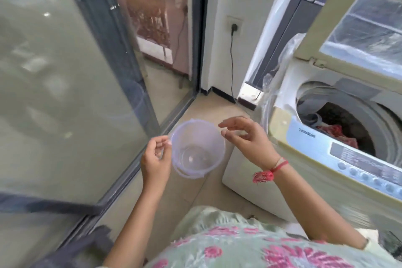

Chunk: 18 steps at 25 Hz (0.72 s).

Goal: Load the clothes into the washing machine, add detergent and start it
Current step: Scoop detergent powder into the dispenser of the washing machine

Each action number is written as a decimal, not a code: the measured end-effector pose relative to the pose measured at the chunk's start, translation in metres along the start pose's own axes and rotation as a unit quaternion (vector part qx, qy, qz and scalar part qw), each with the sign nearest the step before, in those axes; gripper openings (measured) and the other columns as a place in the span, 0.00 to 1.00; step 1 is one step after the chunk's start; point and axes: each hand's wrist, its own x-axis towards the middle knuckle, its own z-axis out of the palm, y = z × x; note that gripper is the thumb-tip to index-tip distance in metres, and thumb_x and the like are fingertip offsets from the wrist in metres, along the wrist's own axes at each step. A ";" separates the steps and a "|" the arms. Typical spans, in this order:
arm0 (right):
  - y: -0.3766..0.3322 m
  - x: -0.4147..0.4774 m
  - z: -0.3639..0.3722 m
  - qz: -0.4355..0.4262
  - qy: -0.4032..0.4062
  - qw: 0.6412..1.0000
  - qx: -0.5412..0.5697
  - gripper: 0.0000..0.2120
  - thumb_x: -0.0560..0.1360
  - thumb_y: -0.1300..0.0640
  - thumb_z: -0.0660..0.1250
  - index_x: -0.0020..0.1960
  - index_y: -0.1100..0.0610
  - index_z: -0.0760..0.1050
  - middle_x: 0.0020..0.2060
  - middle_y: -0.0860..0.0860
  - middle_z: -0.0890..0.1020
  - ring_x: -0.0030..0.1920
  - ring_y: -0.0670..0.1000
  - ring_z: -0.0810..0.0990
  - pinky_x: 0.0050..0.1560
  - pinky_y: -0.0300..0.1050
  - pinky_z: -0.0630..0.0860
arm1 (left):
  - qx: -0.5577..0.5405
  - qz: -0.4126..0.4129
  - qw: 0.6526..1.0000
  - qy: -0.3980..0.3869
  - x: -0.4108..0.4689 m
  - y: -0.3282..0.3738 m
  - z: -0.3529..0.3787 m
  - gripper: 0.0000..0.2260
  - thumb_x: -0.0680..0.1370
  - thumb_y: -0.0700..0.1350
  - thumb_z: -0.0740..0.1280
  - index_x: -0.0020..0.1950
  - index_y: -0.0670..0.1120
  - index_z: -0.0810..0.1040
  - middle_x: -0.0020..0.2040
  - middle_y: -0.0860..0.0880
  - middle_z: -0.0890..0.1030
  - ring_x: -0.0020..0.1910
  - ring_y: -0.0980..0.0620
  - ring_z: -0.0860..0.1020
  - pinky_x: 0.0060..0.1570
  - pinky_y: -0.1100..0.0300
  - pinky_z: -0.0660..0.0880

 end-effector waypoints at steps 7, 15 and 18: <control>0.007 -0.013 -0.029 0.013 -0.016 1.000 0.013 0.05 0.75 0.55 0.68 0.50 0.48 0.79 0.51 0.45 0.79 0.53 0.45 0.80 0.51 0.42 0.79 | -0.007 -0.029 0.999 -0.026 -0.016 0.003 0.012 0.06 0.77 0.37 0.65 0.47 0.49 0.77 0.44 0.50 0.80 0.40 0.62 0.77 0.44 0.75 0.72; 0.070 -0.040 -0.172 0.040 0.169 0.982 0.076 0.05 0.75 0.59 0.68 0.50 0.56 0.80 0.46 0.53 0.83 0.43 0.47 0.82 0.48 0.42 0.77 | -0.008 0.065 0.981 -0.185 -0.021 0.067 0.163 0.09 0.76 0.41 0.67 0.42 0.56 0.79 0.41 0.56 0.83 0.41 0.59 0.79 0.46 0.68 0.74; 0.100 -0.047 -0.239 0.044 0.227 0.968 0.095 0.05 0.74 0.61 0.68 0.49 0.60 0.80 0.40 0.51 0.83 0.35 0.40 0.79 0.38 0.34 0.74 | -0.015 0.099 0.973 -0.210 -0.032 0.097 0.233 0.06 0.75 0.45 0.66 0.42 0.57 0.78 0.40 0.57 0.82 0.40 0.63 0.78 0.44 0.74 0.71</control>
